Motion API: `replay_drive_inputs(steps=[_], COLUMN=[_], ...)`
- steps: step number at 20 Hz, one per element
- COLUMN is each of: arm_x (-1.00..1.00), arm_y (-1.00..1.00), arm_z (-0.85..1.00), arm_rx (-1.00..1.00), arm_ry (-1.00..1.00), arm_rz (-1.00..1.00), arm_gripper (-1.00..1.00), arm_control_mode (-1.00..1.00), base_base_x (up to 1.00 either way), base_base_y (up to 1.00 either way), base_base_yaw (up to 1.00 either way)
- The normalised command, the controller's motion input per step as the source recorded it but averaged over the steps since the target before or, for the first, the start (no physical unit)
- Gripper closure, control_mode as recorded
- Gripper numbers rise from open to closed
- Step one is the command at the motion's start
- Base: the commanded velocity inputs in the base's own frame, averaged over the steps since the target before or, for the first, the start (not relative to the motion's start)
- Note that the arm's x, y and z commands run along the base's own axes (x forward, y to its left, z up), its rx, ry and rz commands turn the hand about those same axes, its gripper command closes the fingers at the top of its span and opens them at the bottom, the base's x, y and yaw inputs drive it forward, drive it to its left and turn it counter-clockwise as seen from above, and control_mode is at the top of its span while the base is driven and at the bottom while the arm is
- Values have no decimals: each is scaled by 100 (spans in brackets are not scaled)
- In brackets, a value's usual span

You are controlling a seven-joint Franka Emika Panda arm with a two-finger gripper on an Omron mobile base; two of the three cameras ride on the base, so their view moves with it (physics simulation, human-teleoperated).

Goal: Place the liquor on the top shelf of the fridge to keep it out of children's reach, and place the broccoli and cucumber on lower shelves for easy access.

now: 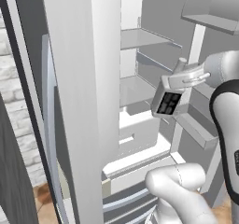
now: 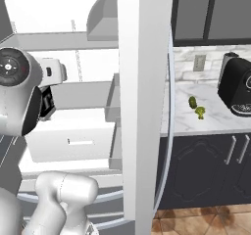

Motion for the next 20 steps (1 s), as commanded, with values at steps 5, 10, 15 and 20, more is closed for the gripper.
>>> replay_drive_inputs(steps=[5, 10, 15, 20], arm_x=[21, 22, 28, 33], arm_y=[0, 0, 0, 1], arm_z=[38, 47, 42, 21], arm_rx=[0, 0, 0, 0], arm_ry=[-12, -4, 0, 0], arm_rz=[0, 0, 0, 0], arm_gripper=[100, 100, 100, 100], arm_control_mode=[-100, -100, -100, -100], base_base_x=[0, 0, 0, 0], base_base_y=[0, 0, 0, 0], base_base_yaw=[0, 0, 0, 0])
